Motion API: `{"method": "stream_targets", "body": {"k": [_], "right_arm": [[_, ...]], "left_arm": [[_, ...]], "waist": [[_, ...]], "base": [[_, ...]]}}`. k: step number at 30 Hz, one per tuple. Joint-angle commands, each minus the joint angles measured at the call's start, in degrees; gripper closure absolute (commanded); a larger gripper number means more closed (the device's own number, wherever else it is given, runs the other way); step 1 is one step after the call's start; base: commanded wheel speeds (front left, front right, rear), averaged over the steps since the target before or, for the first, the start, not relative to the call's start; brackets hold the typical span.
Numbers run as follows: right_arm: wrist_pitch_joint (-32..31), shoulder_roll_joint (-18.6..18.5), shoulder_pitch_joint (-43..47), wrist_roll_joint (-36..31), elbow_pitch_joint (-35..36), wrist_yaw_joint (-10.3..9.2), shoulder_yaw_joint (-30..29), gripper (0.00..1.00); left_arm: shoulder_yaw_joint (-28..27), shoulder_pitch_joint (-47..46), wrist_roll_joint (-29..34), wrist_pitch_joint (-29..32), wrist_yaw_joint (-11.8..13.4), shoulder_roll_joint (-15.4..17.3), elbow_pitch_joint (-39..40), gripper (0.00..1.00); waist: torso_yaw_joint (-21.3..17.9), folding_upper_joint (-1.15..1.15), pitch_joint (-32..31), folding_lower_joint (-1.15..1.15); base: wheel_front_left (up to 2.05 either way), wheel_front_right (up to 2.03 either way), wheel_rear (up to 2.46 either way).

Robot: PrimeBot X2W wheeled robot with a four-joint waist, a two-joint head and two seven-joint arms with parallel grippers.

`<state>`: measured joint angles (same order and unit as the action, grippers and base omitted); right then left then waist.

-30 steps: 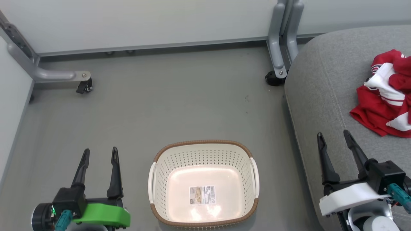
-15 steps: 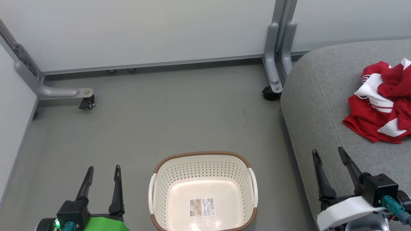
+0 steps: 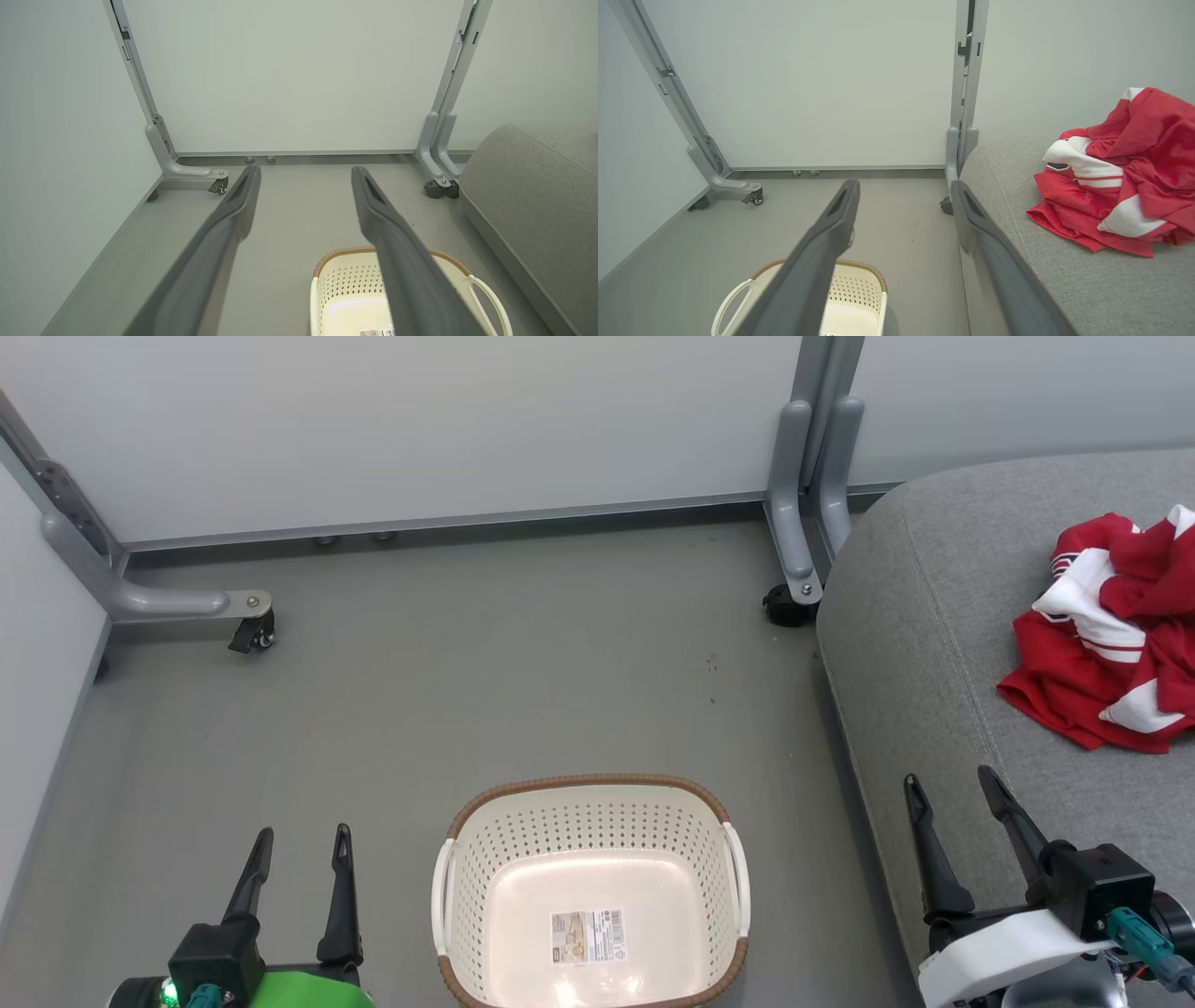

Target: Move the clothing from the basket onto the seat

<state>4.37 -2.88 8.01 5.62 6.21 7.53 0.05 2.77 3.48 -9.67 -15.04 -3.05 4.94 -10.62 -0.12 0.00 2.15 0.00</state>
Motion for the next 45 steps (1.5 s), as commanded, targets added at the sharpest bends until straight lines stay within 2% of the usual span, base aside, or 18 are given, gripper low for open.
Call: {"method": "stream_targets", "body": {"k": [1, 19, 20, 24, 45], "right_arm": [[-0.1, -0.1, 0.6, 0.2, 0.3, -0.08, 0.1, 0.00], [-0.5, -0.1, 0.7, 0.7, 0.5, -0.08, 0.4, 0.00], [-0.3, 0.0, 0.0, 0.7, 0.1, 0.00, 0.4, 1.00], [-0.3, 0.4, 0.1, 0.8, -2.0, 0.00, 0.6, 1.00], [-1.6, -1.1, -3.7, 25.1, -6.5, -0.01, 0.6, 1.00]], "left_arm": [[-0.3, 0.2, 0.5, -0.2, -0.4, 0.0, -0.1, 0.00], [-1.8, 0.1, 1.9, -0.2, -1.0, -1.1, -0.8, 0.00], [-1.5, 0.0, 1.2, 0.0, -0.7, -0.8, -1.0, 1.00], [-1.1, 0.0, 1.1, 0.4, -0.7, -0.9, -3.1, 1.00], [-3.4, -2.8, -21.0, 6.1, -1.7, -1.2, -3.1, 1.00]], "waist": [[0.0, 0.00, 0.1, 0.00], [0.0, 0.00, 0.0, 0.00], [0.0, 0.00, 0.0, 0.00], [0.0, 0.00, 0.0, 0.00], [0.0, 0.00, -0.4, 0.00]], "base": [[0.00, 0.00, 0.00], [0.00, 0.00, 0.00], [0.00, 0.00, 0.00], [0.00, 0.00, 0.00], [0.00, 0.00, 0.00]]}}
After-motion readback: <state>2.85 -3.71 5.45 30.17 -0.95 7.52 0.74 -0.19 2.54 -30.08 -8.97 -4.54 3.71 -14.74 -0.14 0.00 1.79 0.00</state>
